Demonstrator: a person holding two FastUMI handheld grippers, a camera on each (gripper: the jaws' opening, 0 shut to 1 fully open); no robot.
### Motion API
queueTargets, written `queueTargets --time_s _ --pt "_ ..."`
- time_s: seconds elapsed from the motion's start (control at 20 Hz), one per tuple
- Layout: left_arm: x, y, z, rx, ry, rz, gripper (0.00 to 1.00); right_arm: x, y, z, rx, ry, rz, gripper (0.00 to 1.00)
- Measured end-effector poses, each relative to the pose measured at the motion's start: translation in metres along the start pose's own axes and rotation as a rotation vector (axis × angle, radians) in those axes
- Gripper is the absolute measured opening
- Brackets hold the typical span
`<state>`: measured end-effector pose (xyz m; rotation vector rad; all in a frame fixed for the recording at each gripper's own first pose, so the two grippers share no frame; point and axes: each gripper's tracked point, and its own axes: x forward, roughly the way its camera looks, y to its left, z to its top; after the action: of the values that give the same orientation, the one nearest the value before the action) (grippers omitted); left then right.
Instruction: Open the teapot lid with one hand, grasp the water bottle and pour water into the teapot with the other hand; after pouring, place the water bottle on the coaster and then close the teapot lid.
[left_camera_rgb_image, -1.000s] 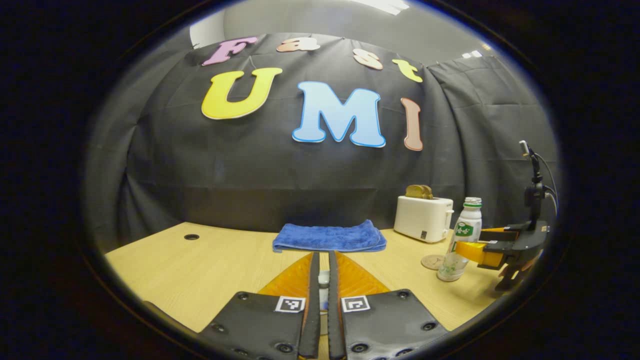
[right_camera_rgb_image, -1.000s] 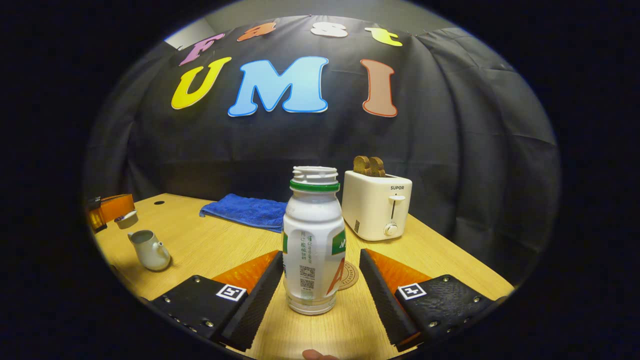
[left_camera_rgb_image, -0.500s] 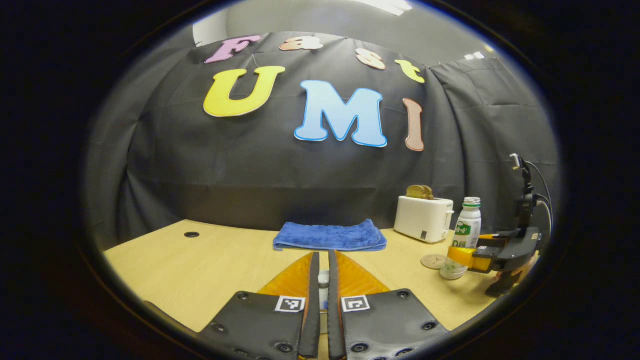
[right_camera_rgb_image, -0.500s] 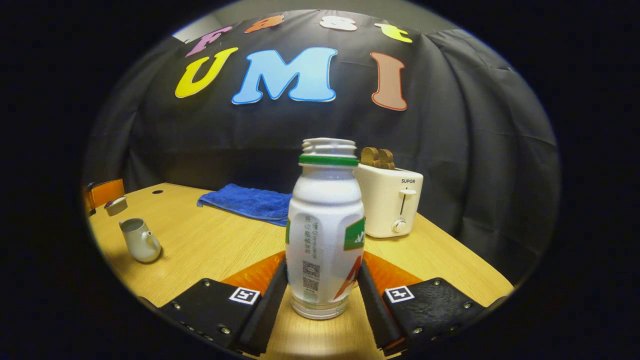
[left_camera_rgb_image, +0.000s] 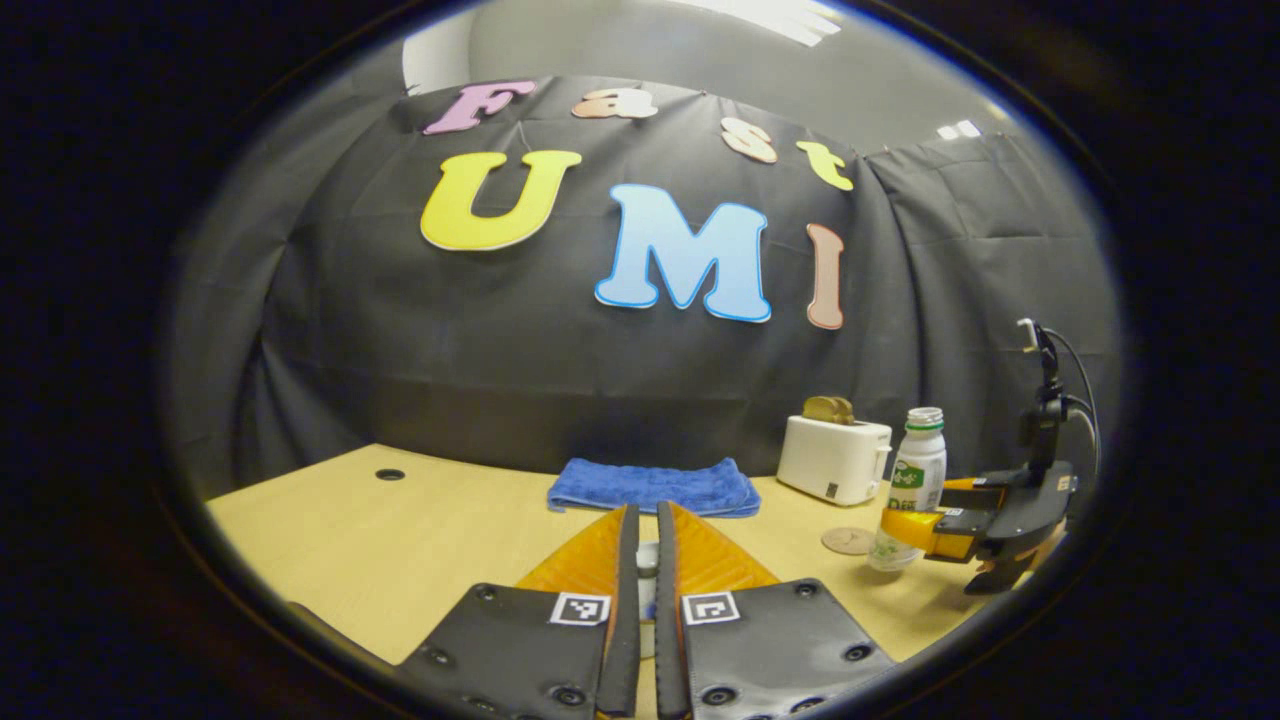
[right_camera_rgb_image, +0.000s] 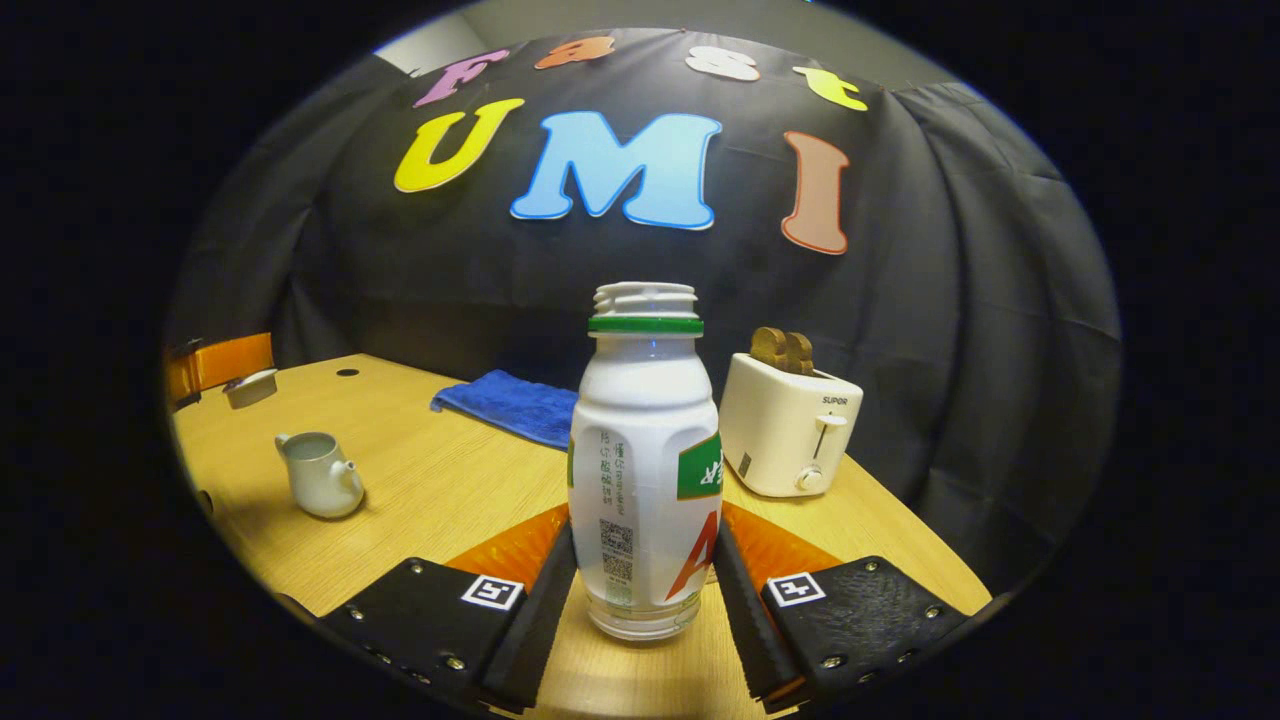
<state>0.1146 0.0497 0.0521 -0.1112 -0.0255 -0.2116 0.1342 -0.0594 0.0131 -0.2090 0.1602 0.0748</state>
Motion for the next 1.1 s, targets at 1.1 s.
queueTargets --time_s 1.1 --pt "-0.159 0.047 -0.013 0.025 0.0 0.046 0.17 0.02 0.105 0.016 -0.804 0.002 0.011 0.72"
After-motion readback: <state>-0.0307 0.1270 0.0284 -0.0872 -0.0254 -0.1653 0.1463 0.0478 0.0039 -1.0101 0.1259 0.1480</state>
